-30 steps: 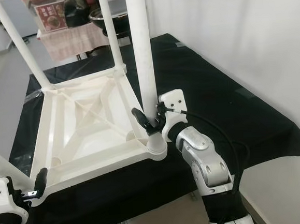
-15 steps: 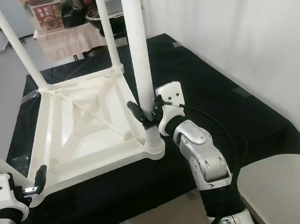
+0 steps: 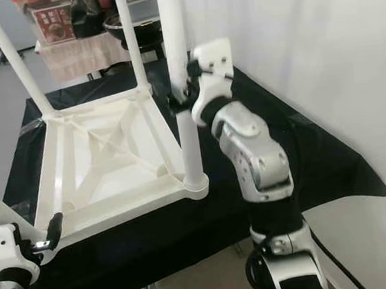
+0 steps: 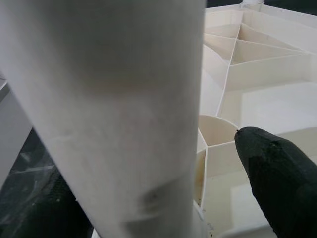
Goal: Building children table
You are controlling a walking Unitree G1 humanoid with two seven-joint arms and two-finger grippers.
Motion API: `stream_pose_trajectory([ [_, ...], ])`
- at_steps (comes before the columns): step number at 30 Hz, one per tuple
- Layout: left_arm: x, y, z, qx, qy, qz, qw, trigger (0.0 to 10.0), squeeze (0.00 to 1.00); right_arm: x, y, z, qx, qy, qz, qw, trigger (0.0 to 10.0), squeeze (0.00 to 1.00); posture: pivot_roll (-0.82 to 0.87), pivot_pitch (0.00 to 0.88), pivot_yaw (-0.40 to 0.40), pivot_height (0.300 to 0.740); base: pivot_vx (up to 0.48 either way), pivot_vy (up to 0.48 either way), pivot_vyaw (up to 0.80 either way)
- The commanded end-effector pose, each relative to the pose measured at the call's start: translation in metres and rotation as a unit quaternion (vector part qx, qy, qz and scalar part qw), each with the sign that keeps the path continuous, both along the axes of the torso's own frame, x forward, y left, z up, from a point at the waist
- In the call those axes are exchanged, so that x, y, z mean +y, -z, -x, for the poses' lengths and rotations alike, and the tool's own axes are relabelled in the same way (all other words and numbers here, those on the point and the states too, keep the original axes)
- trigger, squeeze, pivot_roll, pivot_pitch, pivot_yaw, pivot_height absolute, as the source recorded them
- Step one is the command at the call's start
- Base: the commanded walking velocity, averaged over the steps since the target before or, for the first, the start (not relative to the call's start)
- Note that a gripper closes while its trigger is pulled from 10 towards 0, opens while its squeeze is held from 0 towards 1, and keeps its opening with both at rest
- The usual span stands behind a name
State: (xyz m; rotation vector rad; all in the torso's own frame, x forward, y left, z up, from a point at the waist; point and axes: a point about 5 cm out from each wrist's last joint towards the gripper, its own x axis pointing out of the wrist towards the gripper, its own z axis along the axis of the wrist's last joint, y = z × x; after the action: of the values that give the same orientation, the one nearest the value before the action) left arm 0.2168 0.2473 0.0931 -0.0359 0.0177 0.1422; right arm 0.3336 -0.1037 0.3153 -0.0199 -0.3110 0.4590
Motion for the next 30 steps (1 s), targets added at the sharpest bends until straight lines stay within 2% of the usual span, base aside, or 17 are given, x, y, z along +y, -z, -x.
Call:
stream_pose_trajectory([
  [1,-0.001,0.001,-0.002,-0.003,0.001,0.004,1.0,10.0,0.0,0.005,0.0,-0.007,0.028,0.004,-0.002,1.0,10.0,0.0,-0.12,0.034,0.058,0.74,0.0,0.0,0.0],
  [7,0.0,0.0,-0.005,-0.008,0.0,0.006,1.0,10.0,0.0,0.008,-0.018,-0.014,0.055,0.0,0.0,0.999,10.0,0.0,-0.13,0.032,0.056,0.74,0.0,0.0,0.0],
  [10,0.0,0.0,-0.007,-0.012,-0.001,0.009,1.0,10.0,0.0,0.01,-0.031,-0.017,0.065,-0.009,0.017,0.998,10.0,0.0,-0.13,0.029,0.056,0.74,0.0,0.0,0.0],
  [14,-0.001,0.0,-0.009,-0.016,-0.004,0.014,1.0,10.0,0.0,0.007,-0.048,-0.022,0.07,-0.012,0.008,0.997,10.0,0.0,-0.12,0.034,0.054,0.74,0.0,0.0,0.0],
  [21,0.001,0.003,-0.007,-0.013,-0.014,0.017,1.0,10.0,0.0,0.006,-0.054,-0.024,0.094,-0.028,-0.002,0.995,10.0,0.0,-0.12,0.034,0.054,0.74,0.0,0.0,0.0],
  [30,0.006,0.008,-0.007,-0.008,-0.032,0.027,0.999,10.0,0.0,0.004,-0.055,-0.025,0.118,-0.035,0.008,0.992,10.0,0.0,-0.12,0.032,0.054,0.74,0.0,0.0,0.0],
])
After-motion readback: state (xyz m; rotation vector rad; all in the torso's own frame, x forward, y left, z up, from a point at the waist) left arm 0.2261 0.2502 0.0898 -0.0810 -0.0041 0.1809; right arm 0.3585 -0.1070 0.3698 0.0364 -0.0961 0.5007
